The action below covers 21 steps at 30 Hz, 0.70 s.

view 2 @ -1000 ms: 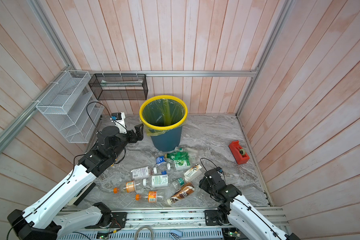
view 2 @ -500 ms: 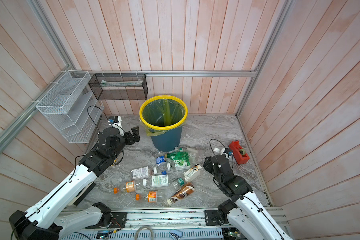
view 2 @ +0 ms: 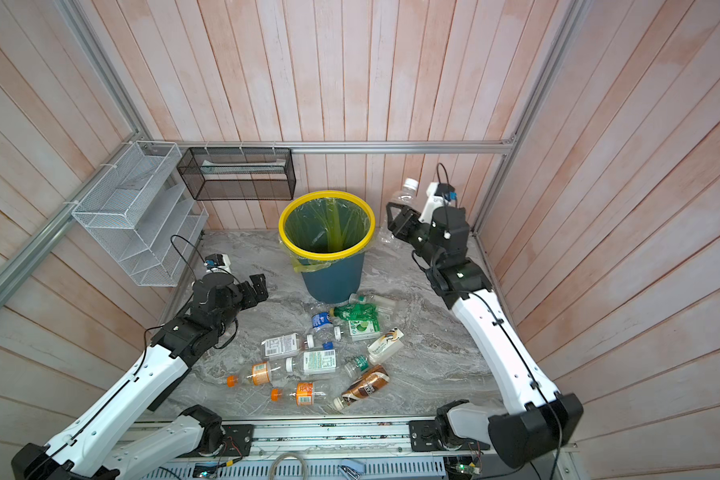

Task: Throw the plastic bottles in the bin
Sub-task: 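Carry the white-capped bottle over the bin and release it with the right gripper, then grasp the brown coffee bottle with the left gripper while the right gripper withdraws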

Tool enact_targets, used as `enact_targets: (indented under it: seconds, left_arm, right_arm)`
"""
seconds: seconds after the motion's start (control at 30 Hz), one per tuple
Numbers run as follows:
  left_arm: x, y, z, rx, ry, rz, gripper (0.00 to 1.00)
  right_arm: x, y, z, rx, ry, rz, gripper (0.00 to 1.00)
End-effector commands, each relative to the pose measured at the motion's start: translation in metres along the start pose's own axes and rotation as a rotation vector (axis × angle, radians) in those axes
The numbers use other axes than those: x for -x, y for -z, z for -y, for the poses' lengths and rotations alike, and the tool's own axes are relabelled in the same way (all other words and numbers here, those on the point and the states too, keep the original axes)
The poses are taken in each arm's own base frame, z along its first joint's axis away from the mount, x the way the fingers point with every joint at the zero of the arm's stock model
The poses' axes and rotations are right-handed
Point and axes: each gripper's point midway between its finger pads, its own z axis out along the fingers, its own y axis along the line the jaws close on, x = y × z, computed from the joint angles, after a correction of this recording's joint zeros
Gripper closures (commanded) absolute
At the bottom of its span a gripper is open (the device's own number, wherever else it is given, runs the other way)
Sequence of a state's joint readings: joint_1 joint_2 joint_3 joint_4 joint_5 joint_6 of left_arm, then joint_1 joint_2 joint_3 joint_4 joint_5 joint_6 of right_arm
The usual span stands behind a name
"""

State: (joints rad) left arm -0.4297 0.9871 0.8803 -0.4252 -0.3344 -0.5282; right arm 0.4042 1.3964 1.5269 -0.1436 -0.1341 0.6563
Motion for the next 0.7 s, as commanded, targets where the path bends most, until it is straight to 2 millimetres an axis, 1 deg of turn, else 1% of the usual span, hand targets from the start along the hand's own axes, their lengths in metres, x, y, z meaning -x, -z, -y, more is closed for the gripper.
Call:
enact_targets:
  seconds: [0.0,0.07,0.13,0.2,0.33,0.4,0.47,0.53,0.6,0.67]
  left_arm:
    - [-0.012,-0.002,-0.004,0.008,0.014,-0.046,0.00]
    - [-0.012,-0.002,-0.005,0.013,0.014,-0.055,0.00]
    - [-0.014,-0.001,-0.006,0.018,0.010,-0.060,0.00]
    - [-0.014,0.001,-0.008,0.024,0.010,-0.059,0.00]
    - [-0.011,0.005,-0.007,0.016,0.011,-0.051,0.00]
    - [-0.010,0.008,-0.007,0.011,0.009,-0.043,0.01]
    - [-0.008,0.011,-0.004,-0.002,-0.006,-0.034,0.00]
    - [-0.009,0.015,0.004,-0.028,-0.045,-0.030,0.00]
    - [-0.012,0.018,0.017,-0.066,-0.109,-0.030,0.00]
    - [-0.018,0.023,0.037,-0.122,-0.177,-0.031,0.00]
  right_arm:
    - [-0.033,-0.043,-0.054,0.171,0.112,-0.197,0.31]
    - [-0.032,-0.054,-0.045,0.127,0.118,-0.191,0.15]
    - [-0.026,-0.055,-0.039,0.100,0.128,-0.167,0.01]
    - [-0.019,-0.051,-0.036,0.086,0.136,-0.150,0.00]
    - [0.002,-0.031,-0.030,0.043,0.162,-0.084,0.00]
    - [0.006,-0.020,-0.027,0.031,0.168,-0.064,0.00]
    - [0.006,-0.008,-0.020,0.013,0.169,-0.046,0.00]
    - [-0.001,0.002,-0.008,-0.015,0.169,-0.039,0.00]
    - [0.000,0.015,0.017,-0.068,0.157,-0.014,0.00]
    - [-0.009,0.028,0.043,-0.106,0.130,-0.006,0.00]
